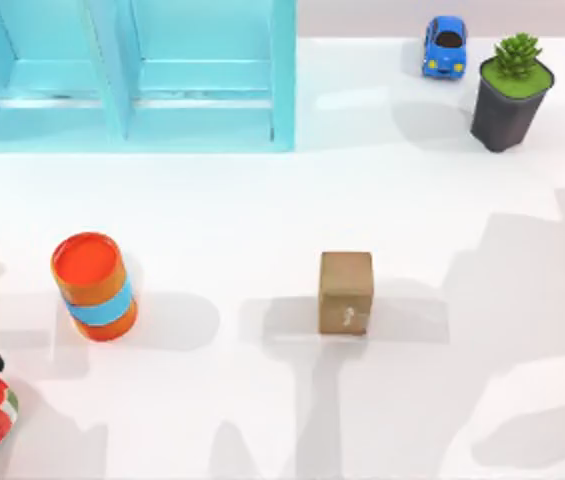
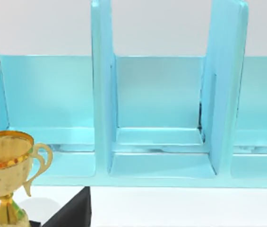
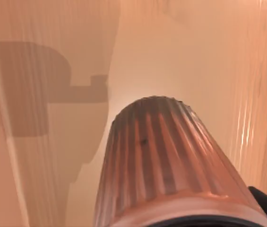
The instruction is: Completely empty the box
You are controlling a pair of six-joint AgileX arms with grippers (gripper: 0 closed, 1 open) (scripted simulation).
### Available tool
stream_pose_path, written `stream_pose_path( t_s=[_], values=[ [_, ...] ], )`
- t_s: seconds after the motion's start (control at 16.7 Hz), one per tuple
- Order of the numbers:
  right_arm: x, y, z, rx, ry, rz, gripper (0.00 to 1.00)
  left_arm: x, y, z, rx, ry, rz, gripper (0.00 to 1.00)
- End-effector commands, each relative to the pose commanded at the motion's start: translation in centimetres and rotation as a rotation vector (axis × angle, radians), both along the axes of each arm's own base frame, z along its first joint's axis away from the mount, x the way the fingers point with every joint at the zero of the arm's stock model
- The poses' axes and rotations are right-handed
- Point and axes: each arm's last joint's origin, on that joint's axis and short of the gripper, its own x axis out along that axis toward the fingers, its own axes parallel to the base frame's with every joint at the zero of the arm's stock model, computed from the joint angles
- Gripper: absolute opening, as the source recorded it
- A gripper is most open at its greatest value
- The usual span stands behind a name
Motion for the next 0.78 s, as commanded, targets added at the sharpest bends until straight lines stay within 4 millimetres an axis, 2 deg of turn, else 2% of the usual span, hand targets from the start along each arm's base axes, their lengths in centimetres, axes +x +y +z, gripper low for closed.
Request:
stream_pose_path(
  t_s=[0.24, 0.36, 0.48, 0.54, 0.66, 0.78],
  values=[
    [0.3, 0.7, -0.1, 0.001, 0.004, 0.006, 0.00, 0.0, 0.0, 0.0, 0.000, 0.000, 0.000, 1.00],
    [1.0, 2.6, -0.8, -0.001, 0.020, 0.014, 0.00, 0.0, 0.0, 0.0, 0.000, 0.000, 0.000, 1.00],
    [2.0, 6.2, -1.7, -0.005, 0.039, 0.023, 0.00, 0.0, 0.0, 0.0, 0.000, 0.000, 0.000, 1.00],
    [2.4, 8.6, -2.2, -0.008, 0.048, 0.029, 0.00, 0.0, 0.0, 0.0, 0.000, 0.000, 0.000, 1.00],
    [2.8, 14.3, -3.4, -0.015, 0.063, 0.038, 0.00, 0.0, 0.0, 0.0, 0.000, 0.000, 0.000, 1.00],
    [2.0, 20.4, -4.6, -0.022, 0.070, 0.038, 0.00, 0.0, 0.0, 0.0, 0.000, 0.000, 0.000, 1.00]
  ],
)
